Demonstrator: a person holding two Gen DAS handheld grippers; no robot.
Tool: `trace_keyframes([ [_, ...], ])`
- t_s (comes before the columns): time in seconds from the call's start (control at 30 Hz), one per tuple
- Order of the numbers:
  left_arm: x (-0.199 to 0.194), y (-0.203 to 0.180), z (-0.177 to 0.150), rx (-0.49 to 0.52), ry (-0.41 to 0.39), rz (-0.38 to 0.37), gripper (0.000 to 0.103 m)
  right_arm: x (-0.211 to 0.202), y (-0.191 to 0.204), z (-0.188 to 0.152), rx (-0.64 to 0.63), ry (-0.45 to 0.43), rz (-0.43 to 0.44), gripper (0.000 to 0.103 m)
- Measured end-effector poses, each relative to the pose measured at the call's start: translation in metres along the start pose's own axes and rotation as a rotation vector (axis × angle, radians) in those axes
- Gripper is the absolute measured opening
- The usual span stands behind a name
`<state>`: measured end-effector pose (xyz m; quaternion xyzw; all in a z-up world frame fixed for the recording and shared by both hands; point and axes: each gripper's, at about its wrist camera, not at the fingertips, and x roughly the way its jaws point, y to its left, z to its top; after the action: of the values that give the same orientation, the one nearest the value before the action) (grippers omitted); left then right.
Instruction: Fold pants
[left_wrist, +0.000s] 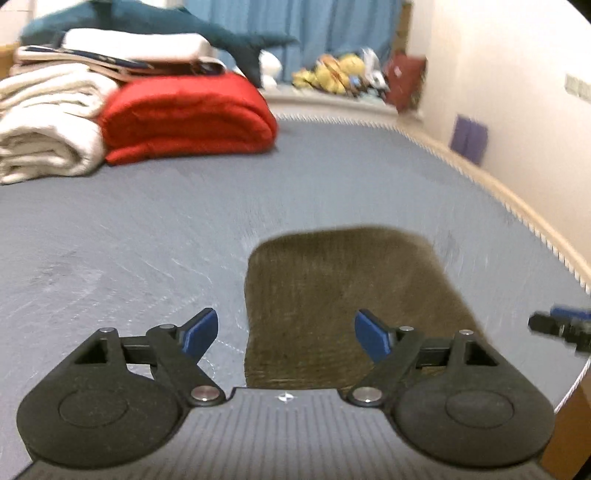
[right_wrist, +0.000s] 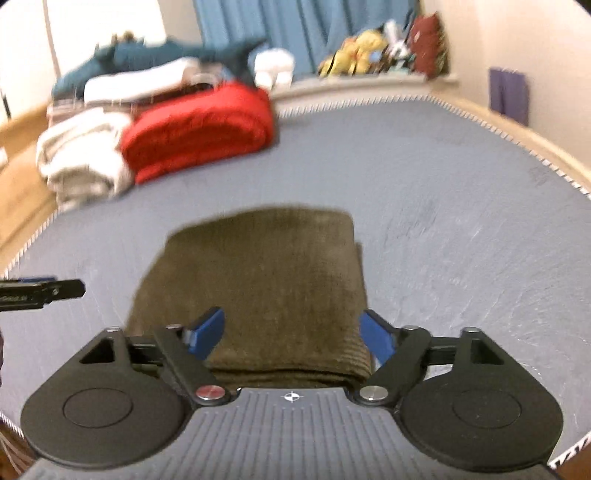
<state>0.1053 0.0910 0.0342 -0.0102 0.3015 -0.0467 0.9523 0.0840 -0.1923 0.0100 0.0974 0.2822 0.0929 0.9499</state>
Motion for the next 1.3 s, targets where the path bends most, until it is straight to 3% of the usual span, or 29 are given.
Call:
trace_keyframes([
  [0.13, -0.048, -0.011, -0.002, -0.052, -0.052, 0.006, 0.096, -0.029, 0.014, -0.008, 0.007, -0.072, -0.028, 0.095],
  [0.23, -0.077, -0.023, -0.008, -0.037, -0.089, 0.027, 0.097, -0.051, 0.024, -0.011, 0.002, -0.118, -0.027, 0.102],
  [0.37, -0.103, -0.035, -0.019, -0.017, -0.130, 0.051, 0.097, -0.069, 0.036, -0.019, -0.018, -0.181, -0.028, 0.102],
  [0.43, -0.110, -0.040, -0.027, -0.010, -0.146, 0.090, 0.097, -0.070, 0.040, -0.028, -0.035, -0.212, -0.035, 0.102],
  [0.5, -0.110, -0.046, -0.035, 0.011, -0.155, 0.080, 0.098, -0.061, 0.043, -0.036, -0.045, -0.215, -0.049, 0.102],
  [0.6, -0.098, -0.053, -0.045, 0.026, -0.138, 0.111, 0.103, -0.044, 0.046, -0.040, -0.014, -0.177, -0.056, 0.102],
  [0.7, -0.075, -0.051, -0.056, 0.015, -0.121, 0.055, 0.103, -0.029, 0.051, -0.047, -0.005, -0.189, -0.039, 0.102],
  [0.77, -0.054, -0.051, -0.068, 0.014, -0.113, 0.057, 0.103, -0.014, 0.057, -0.053, -0.039, -0.137, -0.083, 0.102],
  [0.83, -0.026, -0.053, -0.069, -0.039, 0.040, 0.136, 0.103, -0.002, 0.060, -0.049, -0.041, -0.082, -0.092, 0.102],
  [0.87, -0.018, -0.052, -0.068, -0.095, 0.083, 0.116, 0.103, 0.000, 0.061, -0.047, -0.052, -0.089, -0.084, 0.102],
  [0.9, -0.015, -0.051, -0.067, -0.114, 0.054, 0.064, 0.103, 0.003, 0.063, -0.046, -0.071, -0.089, -0.094, 0.102],
  [0.93, -0.012, -0.054, -0.066, -0.087, 0.025, 0.067, 0.103, 0.007, 0.065, -0.045, -0.088, -0.083, -0.116, 0.102],
  [1.03, 0.006, -0.054, -0.065, -0.013, -0.035, 0.158, 0.103, 0.017, 0.060, -0.044, -0.084, -0.067, -0.147, 0.102],
  [1.07, 0.014, -0.048, -0.064, -0.030, -0.002, 0.161, 0.103, 0.020, 0.057, -0.045, -0.074, -0.066, -0.143, 0.102],
  [1.13, 0.025, -0.037, -0.067, -0.080, 0.044, 0.099, 0.103, 0.027, 0.047, -0.048, -0.060, -0.058, -0.153, 0.102],
  [1.3, 0.037, -0.037, -0.078, -0.040, 0.108, 0.087, 0.103, 0.038, 0.031, -0.052, -0.044, -0.045, -0.167, 0.102],
])
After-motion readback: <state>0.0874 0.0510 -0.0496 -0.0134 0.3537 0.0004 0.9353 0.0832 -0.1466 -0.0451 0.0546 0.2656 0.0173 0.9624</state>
